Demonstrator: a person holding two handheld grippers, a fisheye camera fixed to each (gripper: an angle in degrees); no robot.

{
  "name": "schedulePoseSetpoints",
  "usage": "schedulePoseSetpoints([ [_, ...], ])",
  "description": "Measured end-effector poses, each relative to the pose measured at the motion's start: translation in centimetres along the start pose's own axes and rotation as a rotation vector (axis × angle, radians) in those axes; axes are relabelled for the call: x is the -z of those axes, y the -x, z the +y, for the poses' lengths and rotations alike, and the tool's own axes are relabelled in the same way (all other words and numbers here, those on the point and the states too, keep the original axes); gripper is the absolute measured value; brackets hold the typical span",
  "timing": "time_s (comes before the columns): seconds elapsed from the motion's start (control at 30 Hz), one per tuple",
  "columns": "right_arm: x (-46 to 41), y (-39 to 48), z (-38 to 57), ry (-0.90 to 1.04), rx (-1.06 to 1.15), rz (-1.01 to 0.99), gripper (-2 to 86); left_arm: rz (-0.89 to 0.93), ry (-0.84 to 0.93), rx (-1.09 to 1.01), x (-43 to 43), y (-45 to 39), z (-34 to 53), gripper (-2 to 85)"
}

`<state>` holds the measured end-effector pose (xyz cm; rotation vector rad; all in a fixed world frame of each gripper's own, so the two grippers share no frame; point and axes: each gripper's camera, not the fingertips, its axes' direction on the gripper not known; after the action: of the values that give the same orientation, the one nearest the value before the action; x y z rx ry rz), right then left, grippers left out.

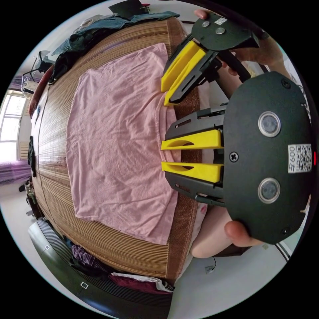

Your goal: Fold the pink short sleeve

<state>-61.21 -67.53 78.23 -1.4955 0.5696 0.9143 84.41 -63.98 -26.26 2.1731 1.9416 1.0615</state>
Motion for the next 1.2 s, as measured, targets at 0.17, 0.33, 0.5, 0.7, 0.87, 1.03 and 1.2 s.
schedulePoseSetpoints([
  [0.17, -0.2, 0.1, 2.5, -0.023, 0.006, 0.035, 6.5, 0.023, -0.005, 0.022, -0.4, 0.8, 0.3, 2.5],
  [0.33, -0.3, -0.7, 4.5, -0.038, 0.004, 0.037, 6.5, 0.029, -0.006, 0.023, -0.6, 1.3, 0.6, 2.1],
  [0.5, -0.3, -1.8, 6.1, -0.031, 0.004, 0.029, 6.5, 0.061, 0.002, 0.099, -0.7, 2.3, 0.8, 1.9],
  [0.7, -0.1, -3.2, 8.0, -0.031, 0.006, 0.025, 6.5, 0.010, -0.043, -0.002, -0.5, 1.4, 1.9, 2.1],
  [0.87, 0.0, -4.3, 9.7, -0.033, 0.012, 0.031, 6.5, -0.032, -0.065, 0.023, -0.1, 0.9, 2.8, 2.5],
  [1.03, 0.1, -5.4, 10.9, -0.031, 0.013, 0.031, 6.5, -0.037, -0.111, 0.026, 0.4, 1.1, 4.2, 3.2],
  [1.2, 0.3, -6.2, 12.0, -0.032, 0.022, 0.042, 6.6, 0.026, -0.076, 0.059, 0.8, 2.5, 3.6, 3.2],
])
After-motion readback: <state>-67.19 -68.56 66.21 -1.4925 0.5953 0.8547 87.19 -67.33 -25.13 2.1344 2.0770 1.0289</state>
